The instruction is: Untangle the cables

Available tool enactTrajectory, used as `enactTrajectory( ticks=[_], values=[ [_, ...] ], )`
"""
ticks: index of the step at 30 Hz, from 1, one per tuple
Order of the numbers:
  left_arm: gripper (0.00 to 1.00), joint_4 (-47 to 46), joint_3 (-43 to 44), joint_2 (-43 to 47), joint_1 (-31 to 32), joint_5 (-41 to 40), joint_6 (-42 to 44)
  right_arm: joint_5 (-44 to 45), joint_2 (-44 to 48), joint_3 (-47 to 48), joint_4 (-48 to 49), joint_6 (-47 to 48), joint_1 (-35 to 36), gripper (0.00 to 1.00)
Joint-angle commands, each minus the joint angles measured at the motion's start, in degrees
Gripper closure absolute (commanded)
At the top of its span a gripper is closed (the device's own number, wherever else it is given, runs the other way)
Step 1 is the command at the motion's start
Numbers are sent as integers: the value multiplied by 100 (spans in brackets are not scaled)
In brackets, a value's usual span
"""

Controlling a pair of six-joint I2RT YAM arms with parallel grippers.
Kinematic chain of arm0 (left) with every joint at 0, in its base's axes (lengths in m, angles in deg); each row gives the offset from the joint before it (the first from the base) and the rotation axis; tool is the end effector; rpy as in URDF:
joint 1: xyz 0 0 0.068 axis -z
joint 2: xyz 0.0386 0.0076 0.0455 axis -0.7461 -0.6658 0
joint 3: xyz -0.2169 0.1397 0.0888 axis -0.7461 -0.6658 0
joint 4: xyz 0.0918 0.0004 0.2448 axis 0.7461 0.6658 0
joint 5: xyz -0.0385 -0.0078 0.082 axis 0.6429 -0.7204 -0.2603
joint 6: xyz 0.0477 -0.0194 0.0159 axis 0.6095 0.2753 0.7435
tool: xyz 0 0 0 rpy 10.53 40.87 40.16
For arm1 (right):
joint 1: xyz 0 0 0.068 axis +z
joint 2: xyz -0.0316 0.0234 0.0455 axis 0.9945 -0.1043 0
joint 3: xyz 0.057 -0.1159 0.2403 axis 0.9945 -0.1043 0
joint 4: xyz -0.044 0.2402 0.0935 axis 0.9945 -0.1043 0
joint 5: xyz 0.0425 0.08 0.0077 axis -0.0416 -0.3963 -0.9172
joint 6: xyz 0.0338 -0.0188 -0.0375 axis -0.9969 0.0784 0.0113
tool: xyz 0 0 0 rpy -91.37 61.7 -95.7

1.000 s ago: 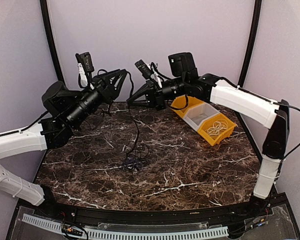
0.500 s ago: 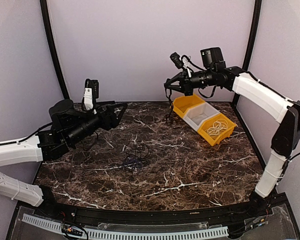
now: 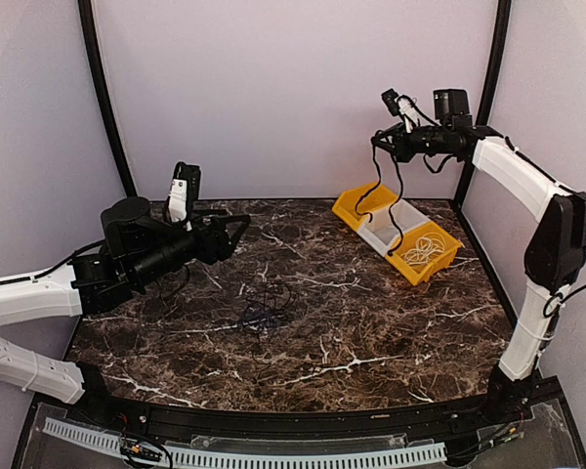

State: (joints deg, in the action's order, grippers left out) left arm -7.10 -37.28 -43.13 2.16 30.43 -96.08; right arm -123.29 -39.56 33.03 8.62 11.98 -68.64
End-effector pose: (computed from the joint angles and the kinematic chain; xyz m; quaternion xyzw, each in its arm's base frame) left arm 0.1699 -0.1967 0.3321 0.1443 0.6822 -0.3504 0.6254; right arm 0.4075 0.1332 0.3971 -0.3808 0.7103 0.2411 0.5407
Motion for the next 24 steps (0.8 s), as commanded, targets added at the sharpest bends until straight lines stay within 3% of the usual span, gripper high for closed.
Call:
enactTrajectory(
  ticks=[1, 12, 24],
  values=[
    [31, 22, 113, 46, 21, 52, 36, -60, -229, 313, 511, -360, -293, 100],
    [31, -13, 90, 9, 21, 39, -44, -86, -578, 217, 763, -624, -499, 100],
    [32, -48, 104, -39, 21, 47, -143, -24, -376, 282, 845, -669, -844, 100]
  ],
)
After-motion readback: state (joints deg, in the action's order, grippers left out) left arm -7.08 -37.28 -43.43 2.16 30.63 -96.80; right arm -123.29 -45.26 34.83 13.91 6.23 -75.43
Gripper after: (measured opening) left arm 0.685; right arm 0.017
